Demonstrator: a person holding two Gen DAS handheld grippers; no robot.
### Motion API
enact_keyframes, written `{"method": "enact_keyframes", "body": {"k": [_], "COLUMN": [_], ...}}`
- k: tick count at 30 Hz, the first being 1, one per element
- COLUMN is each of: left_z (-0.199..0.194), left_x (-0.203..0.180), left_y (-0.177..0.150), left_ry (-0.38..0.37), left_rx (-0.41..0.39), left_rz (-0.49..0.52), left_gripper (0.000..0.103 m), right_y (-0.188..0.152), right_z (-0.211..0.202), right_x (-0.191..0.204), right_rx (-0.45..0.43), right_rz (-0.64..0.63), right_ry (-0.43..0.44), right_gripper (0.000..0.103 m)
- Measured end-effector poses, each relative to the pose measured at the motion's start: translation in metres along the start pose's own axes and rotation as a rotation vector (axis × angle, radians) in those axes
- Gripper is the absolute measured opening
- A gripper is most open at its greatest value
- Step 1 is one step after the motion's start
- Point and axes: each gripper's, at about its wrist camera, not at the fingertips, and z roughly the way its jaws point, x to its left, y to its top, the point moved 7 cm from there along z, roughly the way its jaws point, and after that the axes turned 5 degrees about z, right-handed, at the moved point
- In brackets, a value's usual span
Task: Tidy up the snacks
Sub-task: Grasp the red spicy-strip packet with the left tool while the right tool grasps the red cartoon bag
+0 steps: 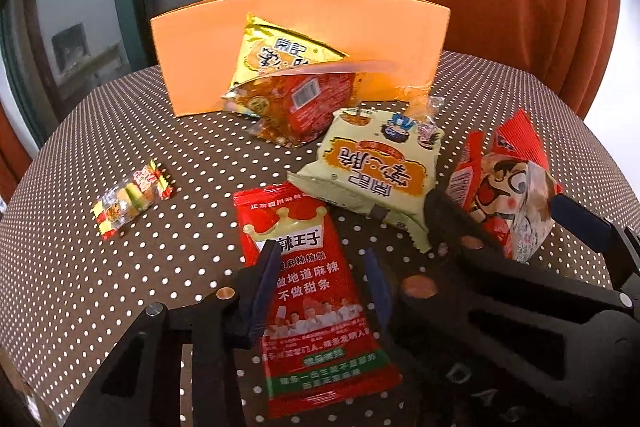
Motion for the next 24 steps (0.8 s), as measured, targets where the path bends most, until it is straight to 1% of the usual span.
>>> {"method": "enact_keyframes", "body": {"k": [2, 4, 6, 7, 10, 11, 12, 14, 19, 20, 21, 22, 24], "left_z": [0.001, 0.002, 0.001, 0.0, -0.001, -0.002, -0.002, -0.004, -0.009, -0.01, -0.011, -0.012, -0.013], "left_x": [-0.004, -0.006, -0.006, -0.006, -0.004, -0.003, -0.002, -0.002, 0.001, 0.001, 0.002, 0.003, 0.004], "left_y": [0.001, 0.002, 0.001, 0.001, 0.001, 0.001, 0.001, 0.0, -0.003, -0.003, -0.004, -0.004, -0.005], "left_ry": [0.009, 0.016, 0.018, 0.017, 0.008, 0.005, 0.003, -0.003, -0.021, -0.025, -0.026, -0.029, -0.034], "left_rx": [-0.001, -0.004, -0.007, -0.009, -0.016, -0.017, -0.018, -0.019, -0.022, -0.023, -0.022, -0.022, -0.022], "left_rz": [0.02, 0.033, 0.035, 0.031, 0.019, 0.017, 0.016, 0.016, 0.002, -0.002, -0.009, -0.018, -0.026], "left_gripper": [0.043, 0.04, 0.04, 0.039, 0.038, 0.037, 0.037, 0.035, 0.028, 0.022, 0.019, 0.018, 0.012], "right_y": [-0.001, -0.003, -0.005, -0.006, -0.008, -0.008, -0.008, -0.008, -0.01, -0.01, -0.01, -0.013, -0.014], "right_z": [0.003, 0.005, 0.009, 0.01, 0.01, 0.008, 0.006, 0.002, -0.004, -0.006, -0.007, -0.014, -0.018], "right_x": [-0.001, -0.003, -0.006, -0.007, -0.009, -0.008, -0.007, -0.004, -0.002, -0.001, -0.001, 0.0, 0.001], "right_rx": [0.014, 0.027, 0.043, 0.053, 0.055, 0.055, 0.049, 0.045, 0.034, 0.031, 0.029, 0.027, 0.024], "right_rz": [-0.003, 0.002, 0.013, 0.021, 0.032, 0.029, 0.025, 0.012, 0.007, 0.009, 0.01, 0.011, 0.021], "right_ry": [0.001, 0.01, 0.011, 0.027, 0.039, 0.048, 0.048, 0.047, 0.048, 0.051, 0.054, 0.056, 0.054], "right_gripper": [0.103, 0.099, 0.084, 0.083, 0.076, 0.065, 0.058, 0.052, 0.044, 0.042, 0.041, 0.041, 0.04]}}
